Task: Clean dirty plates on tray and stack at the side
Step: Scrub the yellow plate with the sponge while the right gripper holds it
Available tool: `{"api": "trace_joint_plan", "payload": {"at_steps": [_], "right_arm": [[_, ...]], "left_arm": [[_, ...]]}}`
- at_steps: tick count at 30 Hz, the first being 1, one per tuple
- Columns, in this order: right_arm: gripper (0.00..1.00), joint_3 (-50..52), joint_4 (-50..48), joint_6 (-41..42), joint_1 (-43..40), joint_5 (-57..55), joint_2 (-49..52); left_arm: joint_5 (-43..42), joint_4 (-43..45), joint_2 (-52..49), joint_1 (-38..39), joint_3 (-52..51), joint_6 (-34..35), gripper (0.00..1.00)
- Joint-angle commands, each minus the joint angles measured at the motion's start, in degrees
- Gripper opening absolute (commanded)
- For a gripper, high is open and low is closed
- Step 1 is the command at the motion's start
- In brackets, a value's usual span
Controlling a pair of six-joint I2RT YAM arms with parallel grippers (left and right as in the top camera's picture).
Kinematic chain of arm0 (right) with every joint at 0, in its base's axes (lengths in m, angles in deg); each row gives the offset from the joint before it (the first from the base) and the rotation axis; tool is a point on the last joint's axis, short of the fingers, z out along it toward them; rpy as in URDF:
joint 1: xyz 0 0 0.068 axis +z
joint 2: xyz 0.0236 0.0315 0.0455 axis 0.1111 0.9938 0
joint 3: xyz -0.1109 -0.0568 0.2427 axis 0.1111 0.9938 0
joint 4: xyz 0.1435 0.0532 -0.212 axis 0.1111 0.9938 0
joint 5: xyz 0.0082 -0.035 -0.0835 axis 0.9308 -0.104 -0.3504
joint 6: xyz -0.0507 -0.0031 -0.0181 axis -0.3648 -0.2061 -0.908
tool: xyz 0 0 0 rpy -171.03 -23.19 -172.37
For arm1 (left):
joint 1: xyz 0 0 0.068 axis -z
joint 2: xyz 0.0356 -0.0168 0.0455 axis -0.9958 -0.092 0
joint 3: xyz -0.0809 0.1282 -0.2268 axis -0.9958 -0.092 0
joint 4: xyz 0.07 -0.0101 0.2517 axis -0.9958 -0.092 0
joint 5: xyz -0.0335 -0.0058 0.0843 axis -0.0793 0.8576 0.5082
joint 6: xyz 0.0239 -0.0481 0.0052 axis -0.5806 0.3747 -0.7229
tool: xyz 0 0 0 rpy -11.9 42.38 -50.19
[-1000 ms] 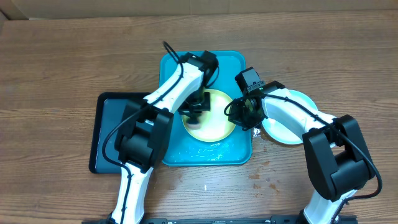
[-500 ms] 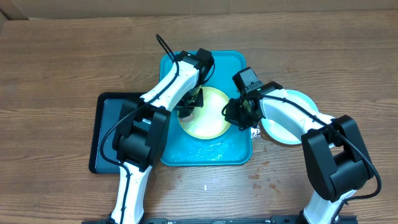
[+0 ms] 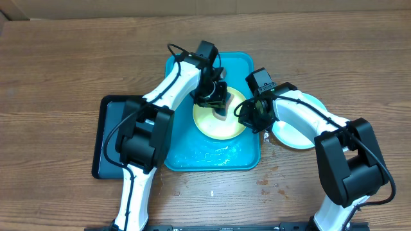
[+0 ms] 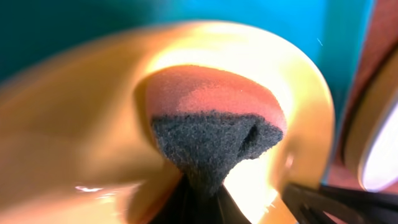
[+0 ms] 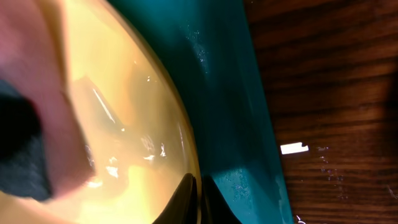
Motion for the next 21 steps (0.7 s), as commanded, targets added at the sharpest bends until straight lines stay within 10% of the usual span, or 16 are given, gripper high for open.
{"api": "trace_joint_plan", "payload": {"at_steps": [1,12,21], "right_arm": [[0.04,0.2,0.3,-0.4,0.4,-1.7,0.3],[0.04,0.2,-0.2,-0.4,0.4,-2.5,0.3],[0.04,0.2,0.5,-0.4,0.4,-2.5,0.3]], "left_arm": [[-4.4,-3.1,-1.7,1.1,-0.5,-1.9,0.04],[0.0,-17.9,-1.7,2.2,-0.5,-4.1,0.04],[41.9,-24.2,-1.7,2.1,-0.5,16.7,0.04]]}}
